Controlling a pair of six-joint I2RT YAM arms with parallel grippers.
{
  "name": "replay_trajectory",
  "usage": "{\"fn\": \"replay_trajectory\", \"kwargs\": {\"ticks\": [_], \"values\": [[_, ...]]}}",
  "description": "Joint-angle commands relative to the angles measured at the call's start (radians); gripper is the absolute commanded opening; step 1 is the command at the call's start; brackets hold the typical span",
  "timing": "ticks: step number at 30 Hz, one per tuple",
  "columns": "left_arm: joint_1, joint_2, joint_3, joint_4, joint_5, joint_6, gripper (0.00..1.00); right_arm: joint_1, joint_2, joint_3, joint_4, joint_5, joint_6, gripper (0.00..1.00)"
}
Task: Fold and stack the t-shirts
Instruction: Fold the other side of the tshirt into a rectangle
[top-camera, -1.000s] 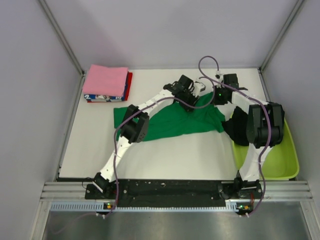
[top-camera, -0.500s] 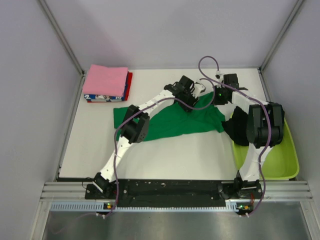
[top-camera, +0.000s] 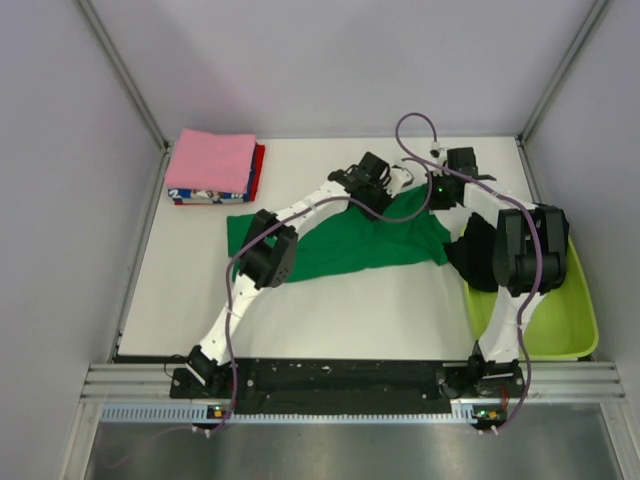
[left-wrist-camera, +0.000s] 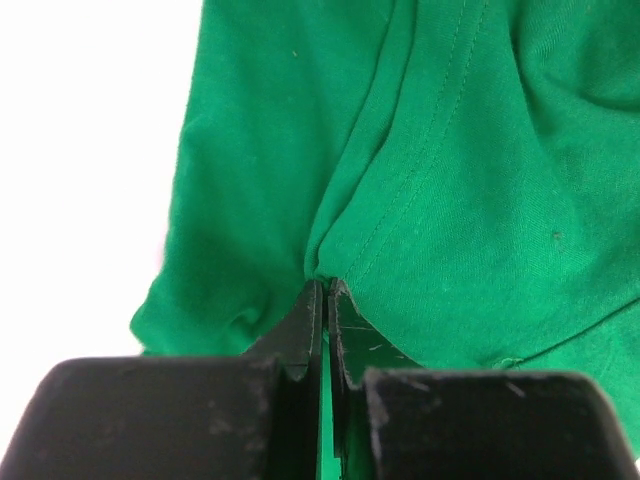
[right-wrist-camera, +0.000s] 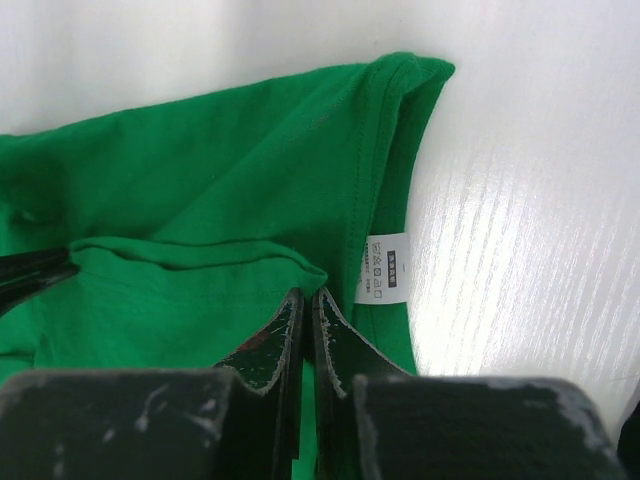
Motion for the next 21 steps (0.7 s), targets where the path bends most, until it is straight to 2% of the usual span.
{"fn": "replay_trajectory", "kwargs": {"ticks": [1, 15, 21], "values": [[-0.003, -0.133, -0.021, 0.081, -0.06, 0.015, 0.0, -0.012, -0.051, 0.019, 0.018, -0.011, -0.035, 0.02], [0.02, -0.125, -0.063, 0.047, -0.094, -0.043, 0.0, -0.012, -0.034, 0.042, 0.102, -0.056, -0.06, 0.02], [0.02, -0.107, -0.087, 0.046, -0.108, -0.045, 0.0, -0.017, 0.015, 0.077, 0.098, 0.03, -0.044, 0.03]]}}
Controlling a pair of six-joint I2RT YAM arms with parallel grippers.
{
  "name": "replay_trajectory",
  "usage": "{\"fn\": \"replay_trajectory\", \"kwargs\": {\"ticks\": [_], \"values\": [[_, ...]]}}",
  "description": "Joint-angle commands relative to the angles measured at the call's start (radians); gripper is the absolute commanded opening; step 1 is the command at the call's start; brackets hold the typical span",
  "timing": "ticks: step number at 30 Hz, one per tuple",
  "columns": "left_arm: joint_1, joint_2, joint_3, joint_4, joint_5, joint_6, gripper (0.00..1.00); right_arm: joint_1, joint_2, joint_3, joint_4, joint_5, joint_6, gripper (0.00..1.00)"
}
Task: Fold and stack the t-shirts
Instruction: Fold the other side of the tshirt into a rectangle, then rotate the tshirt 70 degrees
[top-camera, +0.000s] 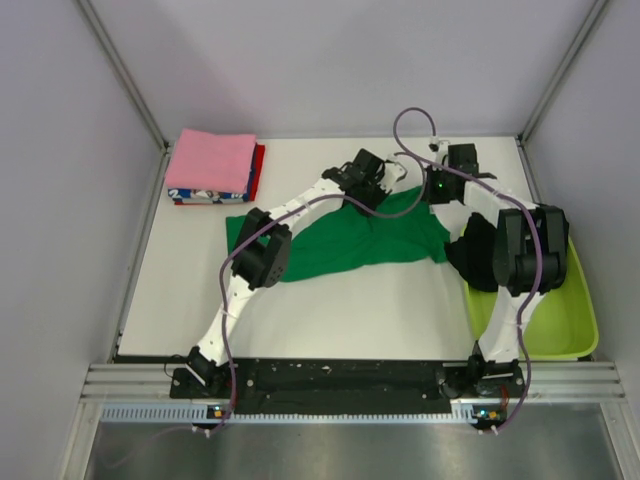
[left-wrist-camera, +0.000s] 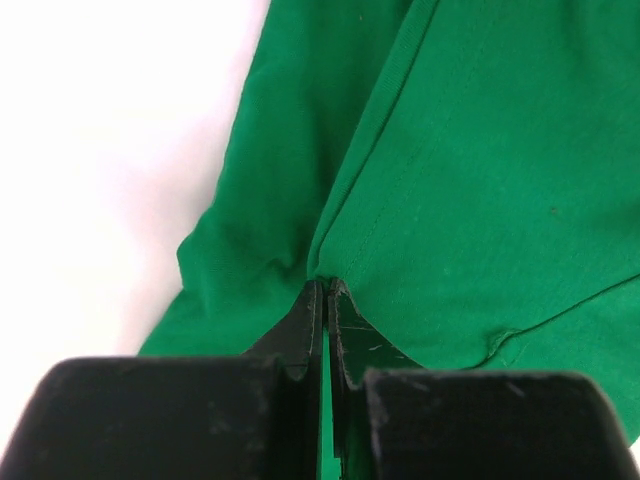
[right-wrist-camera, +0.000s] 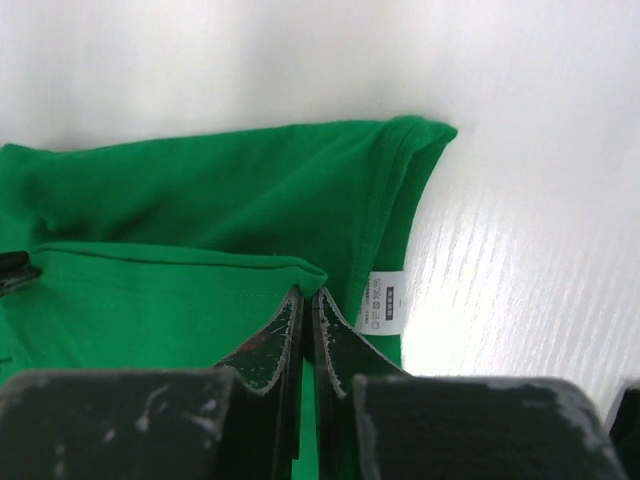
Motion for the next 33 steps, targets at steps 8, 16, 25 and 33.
{"fn": "replay_trajectory", "kwargs": {"ticks": [8, 16, 25, 33], "values": [[0.006, -0.019, 0.001, 0.012, -0.028, 0.007, 0.16, -0.019, 0.048, 0.108, 0.005, 0.067, 0.017, 0.29], [0.031, -0.153, -0.003, 0.003, -0.111, 0.082, 0.58, -0.019, -0.204, 0.03, -0.104, 0.19, 0.058, 0.45], [0.129, -0.546, -0.475, -0.141, -0.01, 0.248, 0.58, 0.017, -0.373, -0.251, -0.173, 0.101, 0.227, 0.06], [0.348, -0.7, -0.934, -0.17, -0.125, 0.317, 0.54, 0.026, -0.269, -0.363, -0.141, 0.216, 0.265, 0.0]]}}
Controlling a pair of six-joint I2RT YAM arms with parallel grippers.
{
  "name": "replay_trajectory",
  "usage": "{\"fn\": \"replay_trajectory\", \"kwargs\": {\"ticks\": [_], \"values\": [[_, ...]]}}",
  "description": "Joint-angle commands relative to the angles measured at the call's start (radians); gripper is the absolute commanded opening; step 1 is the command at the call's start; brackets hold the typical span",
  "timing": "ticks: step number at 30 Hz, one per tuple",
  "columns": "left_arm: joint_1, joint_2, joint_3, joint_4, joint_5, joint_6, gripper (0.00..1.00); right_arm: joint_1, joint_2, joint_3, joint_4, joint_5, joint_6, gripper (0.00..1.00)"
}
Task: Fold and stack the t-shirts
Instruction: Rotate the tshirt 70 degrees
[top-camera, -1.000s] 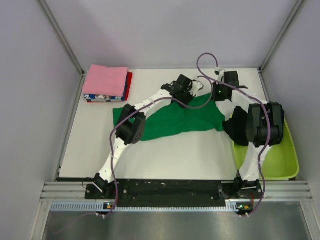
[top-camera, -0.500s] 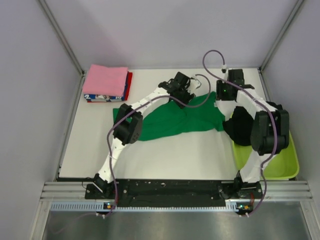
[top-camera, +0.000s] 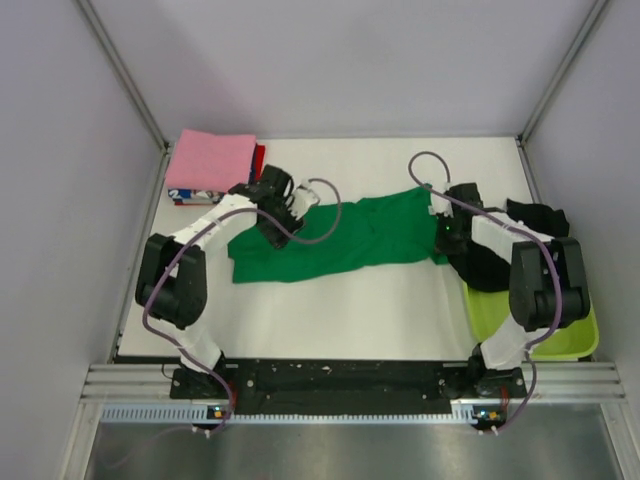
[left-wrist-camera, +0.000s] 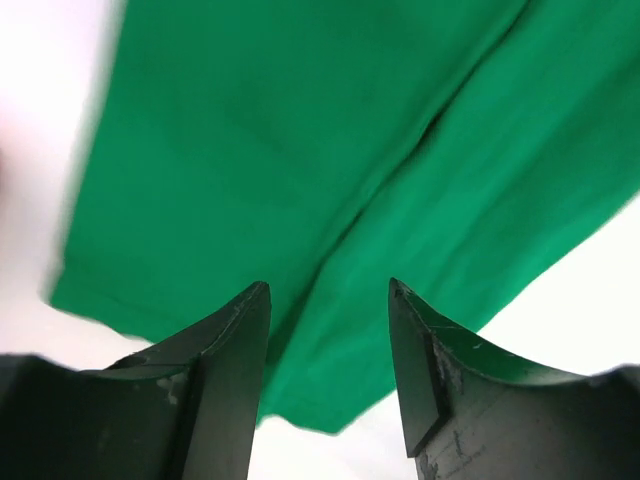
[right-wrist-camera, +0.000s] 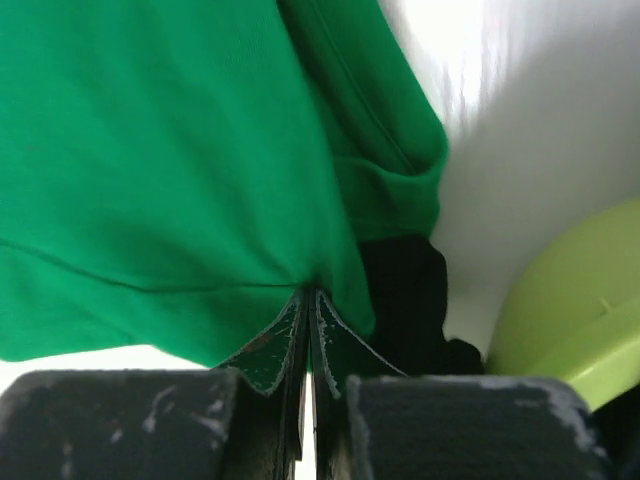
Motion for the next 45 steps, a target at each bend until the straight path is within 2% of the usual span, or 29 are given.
{"fn": "replay_trajectory", "kwargs": {"ticks": [1, 4, 7, 11, 17, 21, 24, 27, 30, 33, 35, 37, 40, 45], "values": [[0.136, -0.018, -0.213, -0.015, -0.076, 0.05, 0.54, 0.006, 0.05, 0.009, 0.006, 0.1, 0.05, 0.0], [0.196, -0.054, -0.34, 0.04, -0.169, 0.058, 0.53, 0.004, 0.109, 0.058, -0.048, 0.183, 0.035, 0.0], [0.206, -0.078, -0.475, 0.074, -0.225, 0.064, 0.53, -0.002, 0.177, 0.124, -0.095, 0.229, 0.005, 0.0], [0.218, -0.123, -0.616, 0.103, -0.269, 0.061, 0.53, -0.008, 0.251, 0.228, -0.112, 0.197, -0.015, 0.0], [0.22, -0.256, -0.712, -0.025, -0.173, 0.041, 0.54, -0.01, 0.337, 0.38, -0.18, 0.154, -0.039, 0.0], [0.22, -0.367, -0.666, -0.201, -0.017, 0.044, 0.56, -0.008, 0.328, 0.405, -0.227, 0.177, -0.053, 0.0], [0.22, -0.446, -0.545, -0.312, 0.077, 0.067, 0.59, -0.008, 0.282, 0.445, -0.257, 0.151, -0.068, 0.01], [0.232, -0.451, -0.435, -0.343, 0.079, 0.09, 0.61, 0.018, 0.242, 0.514, -0.255, 0.035, -0.123, 0.05], [0.291, -0.387, -0.381, -0.257, -0.007, 0.112, 0.61, 0.058, 0.246, 0.59, -0.225, -0.091, -0.171, 0.1], [0.351, -0.275, -0.338, -0.147, -0.076, 0.11, 0.56, 0.062, 0.274, 0.604, -0.061, -0.28, -0.061, 0.11], [0.388, -0.211, -0.31, -0.092, -0.111, 0.102, 0.53, 0.059, 0.31, 0.594, 0.066, -0.309, 0.081, 0.08], [0.402, -0.16, -0.302, -0.035, -0.133, 0.096, 0.51, 0.056, 0.37, 0.6, 0.14, -0.287, 0.222, 0.01], [0.404, -0.095, -0.313, 0.022, -0.165, 0.104, 0.51, 0.041, 0.485, 0.627, 0.184, -0.268, 0.379, 0.0], [0.404, -0.034, -0.42, 0.085, -0.208, 0.122, 0.49, 0.035, 0.614, 0.66, 0.181, -0.182, 0.49, 0.0]]}}
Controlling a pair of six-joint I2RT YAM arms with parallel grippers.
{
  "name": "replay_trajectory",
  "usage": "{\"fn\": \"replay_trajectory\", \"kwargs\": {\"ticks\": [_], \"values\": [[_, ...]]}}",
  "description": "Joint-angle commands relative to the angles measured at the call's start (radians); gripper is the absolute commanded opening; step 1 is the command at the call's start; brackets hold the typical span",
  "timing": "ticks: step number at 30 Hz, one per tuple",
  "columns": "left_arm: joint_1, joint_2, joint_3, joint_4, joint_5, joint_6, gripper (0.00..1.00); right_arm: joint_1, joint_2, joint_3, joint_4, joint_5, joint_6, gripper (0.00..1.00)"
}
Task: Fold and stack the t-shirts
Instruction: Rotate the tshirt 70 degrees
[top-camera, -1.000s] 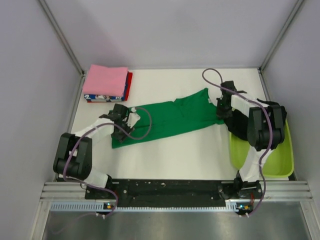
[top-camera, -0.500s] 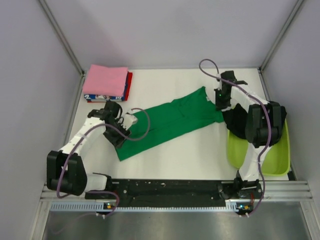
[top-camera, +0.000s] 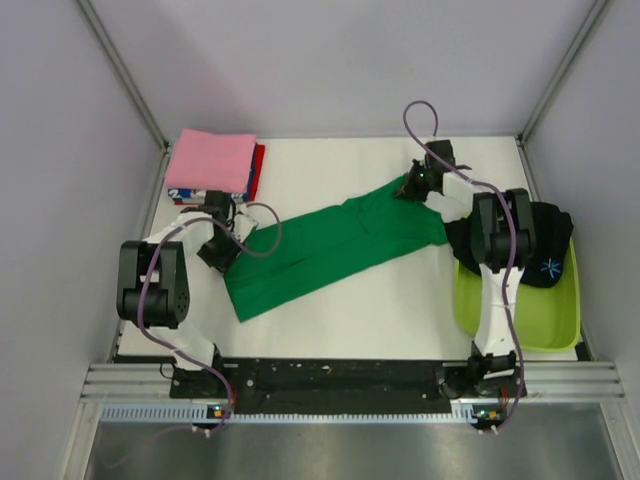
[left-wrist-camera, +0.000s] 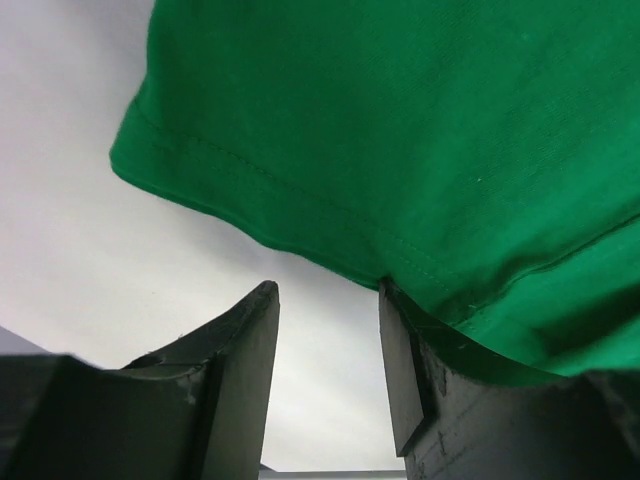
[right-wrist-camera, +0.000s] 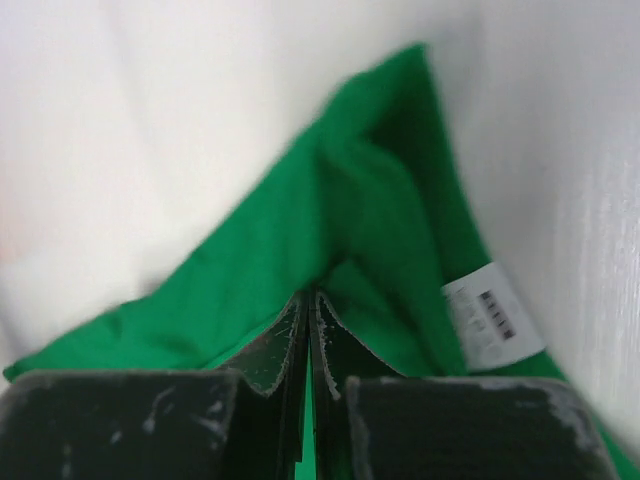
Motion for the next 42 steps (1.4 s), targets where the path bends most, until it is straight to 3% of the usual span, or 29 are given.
{"fn": "replay_trajectory", "kwargs": {"ticks": [1, 8, 15, 20, 24, 28, 34, 38, 42], "values": [[0.002, 0.023, -0.11, 0.085, -0.058, 0.024, 0.49, -0.01, 0.108, 0.047, 0.034, 0.061, 0.199, 0.0], [0.012, -0.058, -0.285, 0.066, -0.028, 0.013, 0.5, -0.004, 0.282, 0.318, 0.006, 0.096, 0.291, 0.0], [0.015, -0.19, -0.294, -0.068, -0.003, 0.03, 0.5, 0.065, 0.414, 0.673, 0.076, -0.068, 0.232, 0.0], [0.021, -0.285, -0.135, -0.256, 0.068, 0.081, 0.53, 0.042, 0.187, 0.485, -0.025, -0.043, 0.002, 0.07], [0.021, -0.25, 0.02, -0.277, 0.157, 0.09, 0.54, 0.027, -0.063, 0.194, -0.062, 0.114, -0.148, 0.08], [0.021, -0.143, 0.123, -0.226, 0.175, 0.065, 0.52, 0.001, -0.21, -0.055, -0.101, 0.262, -0.175, 0.08], [0.02, 0.021, 0.155, -0.094, 0.122, 0.055, 0.5, -0.09, -0.148, -0.187, -0.105, 0.211, -0.121, 0.02], [0.018, 0.093, 0.12, 0.016, -0.039, 0.053, 0.5, -0.111, -0.008, -0.085, -0.116, 0.118, -0.103, 0.02], [0.008, 0.091, 0.047, 0.024, -0.008, 0.079, 0.5, -0.117, 0.156, 0.107, -0.185, 0.055, -0.077, 0.02]]}}
